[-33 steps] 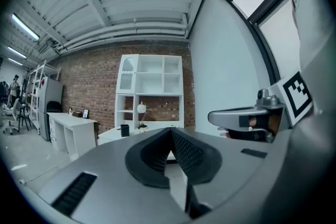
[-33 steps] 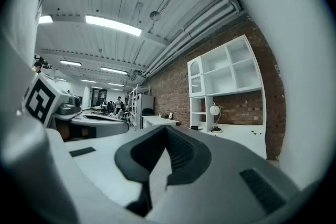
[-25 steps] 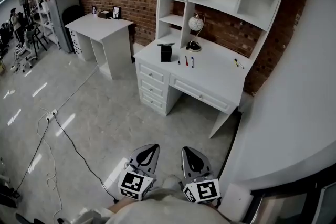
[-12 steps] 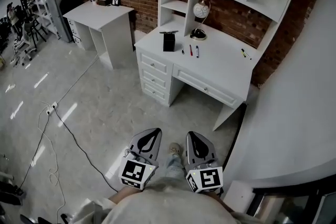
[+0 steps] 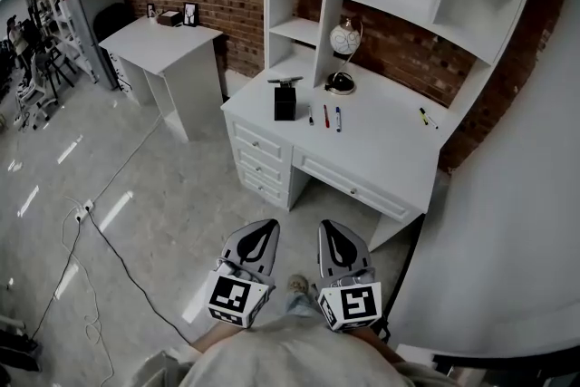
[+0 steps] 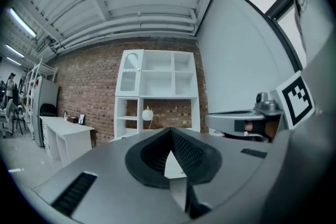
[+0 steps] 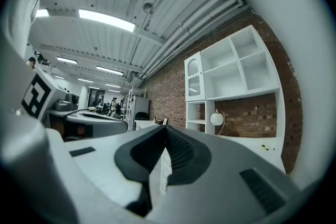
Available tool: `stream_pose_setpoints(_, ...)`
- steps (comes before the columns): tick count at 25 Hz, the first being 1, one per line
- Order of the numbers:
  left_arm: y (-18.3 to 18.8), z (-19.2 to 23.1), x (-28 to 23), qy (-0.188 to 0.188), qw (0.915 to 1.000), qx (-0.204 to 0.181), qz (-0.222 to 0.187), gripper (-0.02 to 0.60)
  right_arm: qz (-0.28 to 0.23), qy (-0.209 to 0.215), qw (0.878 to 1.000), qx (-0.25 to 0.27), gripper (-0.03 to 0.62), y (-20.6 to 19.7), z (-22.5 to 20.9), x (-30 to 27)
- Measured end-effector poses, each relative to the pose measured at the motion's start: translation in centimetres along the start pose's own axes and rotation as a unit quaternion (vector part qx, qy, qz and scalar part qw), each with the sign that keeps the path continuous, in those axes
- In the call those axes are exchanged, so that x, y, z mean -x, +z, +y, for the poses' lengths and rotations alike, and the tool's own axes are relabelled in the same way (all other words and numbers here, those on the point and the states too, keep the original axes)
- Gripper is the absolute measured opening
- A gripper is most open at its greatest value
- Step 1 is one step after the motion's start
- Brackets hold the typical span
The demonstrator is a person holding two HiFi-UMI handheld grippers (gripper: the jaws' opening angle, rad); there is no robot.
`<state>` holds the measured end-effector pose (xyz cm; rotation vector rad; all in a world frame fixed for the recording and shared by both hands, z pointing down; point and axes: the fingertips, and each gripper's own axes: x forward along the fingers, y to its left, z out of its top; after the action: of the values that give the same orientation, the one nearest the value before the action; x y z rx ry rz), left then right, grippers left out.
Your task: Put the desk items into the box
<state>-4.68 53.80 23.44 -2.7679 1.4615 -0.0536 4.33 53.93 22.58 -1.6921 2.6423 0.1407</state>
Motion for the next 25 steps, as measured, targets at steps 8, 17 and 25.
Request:
stream_pose_setpoints(8,0.5,3.8,-7.8,0.023,0.9996,0.016,-0.003,0.003,0.003,0.023,1.0,-0.006,0.017,0.2,-5.1,-7.6)
stream_pose_setpoints(17,0.4,5.8,-14.5,0.043,0.9988,0.017,-0.014,0.003,-0.013,0.051,0.999,0.001,0.017,-0.4,-9.9,-13.7)
stream_pose_setpoints(25,-0.8,6.6,-16.7,0.05,0.9984,0.024,0.011,0.003,0.008,0.061,0.998,-0.018,0.017,-2.3,-11.4,-15.5)
